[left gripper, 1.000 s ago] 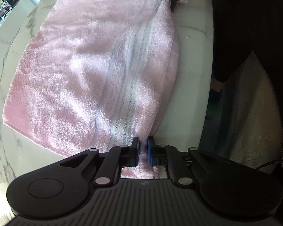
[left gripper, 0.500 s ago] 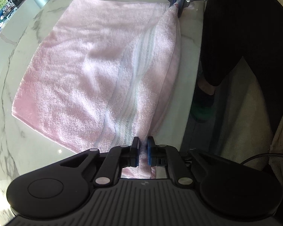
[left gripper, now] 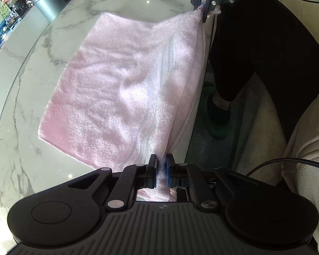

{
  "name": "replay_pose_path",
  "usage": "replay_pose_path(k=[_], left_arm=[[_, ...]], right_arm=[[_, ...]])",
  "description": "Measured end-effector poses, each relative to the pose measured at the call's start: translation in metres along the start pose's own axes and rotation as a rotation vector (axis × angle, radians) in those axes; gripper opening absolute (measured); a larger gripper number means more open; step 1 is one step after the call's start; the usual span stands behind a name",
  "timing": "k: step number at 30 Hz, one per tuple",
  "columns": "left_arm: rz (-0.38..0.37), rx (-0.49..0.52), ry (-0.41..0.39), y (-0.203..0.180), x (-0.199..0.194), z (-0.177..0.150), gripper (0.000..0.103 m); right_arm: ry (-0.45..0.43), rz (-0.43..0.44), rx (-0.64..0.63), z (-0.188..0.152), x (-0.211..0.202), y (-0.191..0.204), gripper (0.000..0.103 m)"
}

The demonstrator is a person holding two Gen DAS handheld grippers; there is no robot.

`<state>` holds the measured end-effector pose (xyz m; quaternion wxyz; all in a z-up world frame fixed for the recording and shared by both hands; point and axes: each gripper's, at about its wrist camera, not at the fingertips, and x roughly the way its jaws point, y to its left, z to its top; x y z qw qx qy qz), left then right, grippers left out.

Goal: Fold towel

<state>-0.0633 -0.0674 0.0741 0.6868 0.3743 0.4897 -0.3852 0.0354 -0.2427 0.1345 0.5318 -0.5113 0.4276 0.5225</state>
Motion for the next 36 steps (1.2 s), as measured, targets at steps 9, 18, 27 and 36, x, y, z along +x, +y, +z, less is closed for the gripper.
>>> replay_pose_path(k=[9, 18, 27, 36], left_arm=[[0.033, -0.015, 0.005, 0.061, -0.003, 0.021, 0.007], [0.005, -0.026, 0.028, 0.132, 0.023, 0.051, 0.008], [-0.009, -0.035, 0.06, 0.183, 0.056, 0.07, 0.008], [-0.049, -0.054, 0.087, 0.209, 0.06, 0.066, 0.008]], right_arm=[[0.013, -0.005, 0.011, 0.007, -0.018, -0.039, 0.007], [0.023, 0.08, 0.054, 0.014, -0.02, -0.097, 0.007], [0.036, 0.133, 0.052, 0.022, -0.008, -0.148, 0.007], [0.033, 0.189, 0.1, 0.022, 0.019, -0.199, 0.008]])
